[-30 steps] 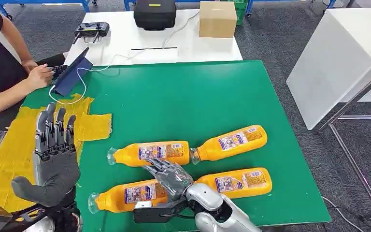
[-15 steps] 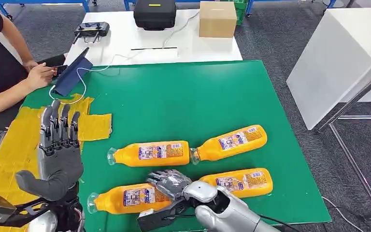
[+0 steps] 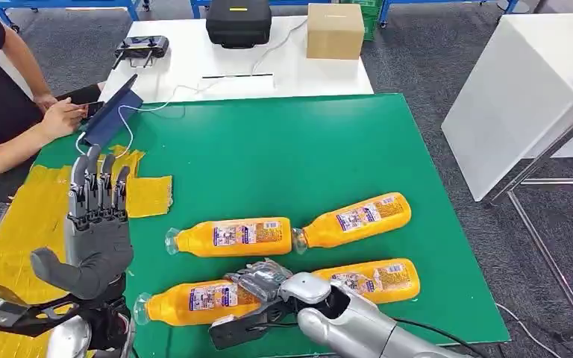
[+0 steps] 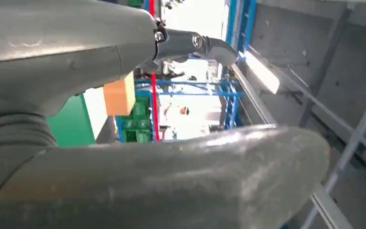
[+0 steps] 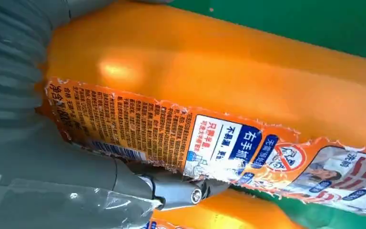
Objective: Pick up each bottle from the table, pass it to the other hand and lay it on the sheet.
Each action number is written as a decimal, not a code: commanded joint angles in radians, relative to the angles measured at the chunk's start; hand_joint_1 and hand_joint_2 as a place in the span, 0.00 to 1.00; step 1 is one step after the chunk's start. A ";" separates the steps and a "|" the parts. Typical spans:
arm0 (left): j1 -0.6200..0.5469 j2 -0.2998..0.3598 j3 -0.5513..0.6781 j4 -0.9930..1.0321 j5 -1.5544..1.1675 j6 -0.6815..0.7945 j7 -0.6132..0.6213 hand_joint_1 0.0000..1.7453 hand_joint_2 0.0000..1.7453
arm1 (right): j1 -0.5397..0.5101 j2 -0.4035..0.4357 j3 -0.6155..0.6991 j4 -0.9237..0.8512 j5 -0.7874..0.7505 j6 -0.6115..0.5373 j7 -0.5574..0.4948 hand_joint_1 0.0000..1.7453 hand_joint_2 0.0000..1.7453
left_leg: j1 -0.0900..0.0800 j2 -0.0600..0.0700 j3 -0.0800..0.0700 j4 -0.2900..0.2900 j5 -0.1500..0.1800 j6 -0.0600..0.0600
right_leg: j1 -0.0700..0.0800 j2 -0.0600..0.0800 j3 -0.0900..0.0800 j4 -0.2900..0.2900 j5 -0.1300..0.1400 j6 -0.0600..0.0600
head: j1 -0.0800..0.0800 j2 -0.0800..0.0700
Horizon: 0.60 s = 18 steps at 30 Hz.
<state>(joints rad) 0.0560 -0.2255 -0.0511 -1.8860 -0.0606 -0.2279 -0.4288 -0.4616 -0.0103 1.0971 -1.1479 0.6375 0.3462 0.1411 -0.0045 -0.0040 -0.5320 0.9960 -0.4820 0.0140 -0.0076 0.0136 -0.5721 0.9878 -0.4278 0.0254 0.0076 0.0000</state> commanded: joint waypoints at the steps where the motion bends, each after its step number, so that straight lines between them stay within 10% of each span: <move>1: -0.011 -0.046 0.037 -0.045 -0.050 0.214 0.032 0.00 0.00 | 0.074 -0.007 -0.056 -0.036 -0.026 -0.113 0.066 1.00 1.00 | 0.002 -0.001 0.000 0.000 -0.001 -0.001 | 0.002 -0.002 0.002 -0.002 0.000 0.000 | 0.000 0.000; 13: 0.053 -0.064 0.175 -0.083 -0.175 0.550 -0.021 0.00 0.00 | 0.268 -0.029 -0.215 -0.240 -0.139 -0.358 -0.035 1.00 1.00 | 0.001 -0.001 0.000 -0.001 -0.001 -0.001 | 0.001 -0.002 0.002 -0.002 -0.001 0.000 | 0.000 0.000; 14: 0.065 -0.025 0.185 -0.053 -0.157 0.573 -0.016 0.00 1.00 | 0.325 -0.038 -0.254 -0.294 -0.141 -0.376 -0.073 1.00 1.00 | 0.000 -0.001 -0.002 0.000 -0.001 -0.001 | 0.000 -0.002 0.000 0.000 -0.001 0.000 | 0.000 0.000; 18: 0.065 0.016 0.248 0.038 0.068 0.501 0.045 0.00 1.00 | 0.436 -0.058 -0.331 -0.468 -0.115 -0.365 -0.136 1.00 1.00 | 0.000 -0.004 -0.002 -0.002 -0.001 -0.001 | 0.000 -0.004 0.000 -0.001 -0.002 0.000 | 0.000 0.000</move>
<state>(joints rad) 0.1119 -0.2636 0.0516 -1.9688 -0.2001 0.3285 -0.4547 -0.2151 -0.0187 0.9326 -1.3197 0.5108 -0.0096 0.0792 -0.0048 -0.0061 -0.5361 0.9959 -0.4829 0.0142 -0.0079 0.0130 -0.5751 0.9878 -0.4285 0.0257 0.0080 0.0000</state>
